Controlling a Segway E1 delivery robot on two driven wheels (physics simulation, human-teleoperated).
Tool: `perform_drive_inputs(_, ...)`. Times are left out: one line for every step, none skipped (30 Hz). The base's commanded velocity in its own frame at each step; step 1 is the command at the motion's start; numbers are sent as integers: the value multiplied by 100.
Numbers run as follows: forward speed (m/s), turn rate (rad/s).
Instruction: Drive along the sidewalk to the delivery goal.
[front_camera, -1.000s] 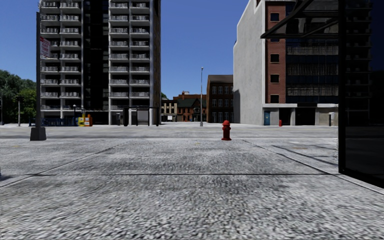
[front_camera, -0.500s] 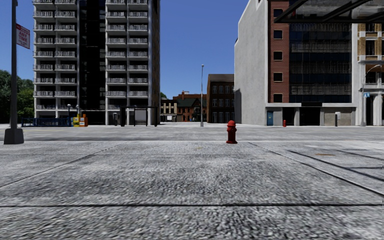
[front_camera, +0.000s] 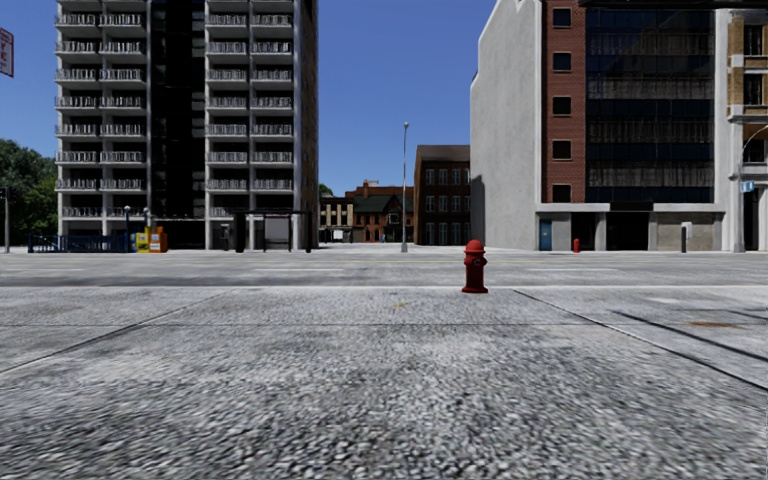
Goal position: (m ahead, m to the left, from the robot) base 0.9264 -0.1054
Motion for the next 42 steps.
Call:
perform_drive_inputs(105,0)
perform_drive_inputs(105,0)
perform_drive_inputs(105,0)
perform_drive_inputs(105,0)
perform_drive_inputs(105,0)
perform_drive_inputs(105,0)
perform_drive_inputs(105,0)
perform_drive_inputs(105,0)
perform_drive_inputs(105,0)
perform_drive_inputs(105,0)
perform_drive_inputs(105,0)
perform_drive_inputs(103,0)
perform_drive_inputs(101,0)
perform_drive_inputs(98,0)
perform_drive_inputs(89,0)
perform_drive_inputs(89,0)
perform_drive_inputs(83,0)
perform_drive_inputs(82,0)
perform_drive_inputs(81,0)
perform_drive_inputs(79,0)
perform_drive_inputs(79,0)
perform_drive_inputs(71,0)
perform_drive_inputs(64,0)
perform_drive_inputs(57,0)
perform_drive_inputs(41,0)
perform_drive_inputs(41,0)
perform_drive_inputs(16,0)
perform_drive_inputs(0,0)
perform_drive_inputs(0,0)
perform_drive_inputs(0,0)
perform_drive_inputs(0,0)
perform_drive_inputs(0,0)
perform_drive_inputs(0,0)
perform_drive_inputs(0,0)
perform_drive_inputs(0,0)
perform_drive_inputs(0,0)
perform_drive_inputs(0,0)
perform_drive_inputs(0,0)
perform_drive_inputs(0,0)
perform_drive_inputs(0,0)
perform_drive_inputs(0,0)
perform_drive_inputs(0,0)
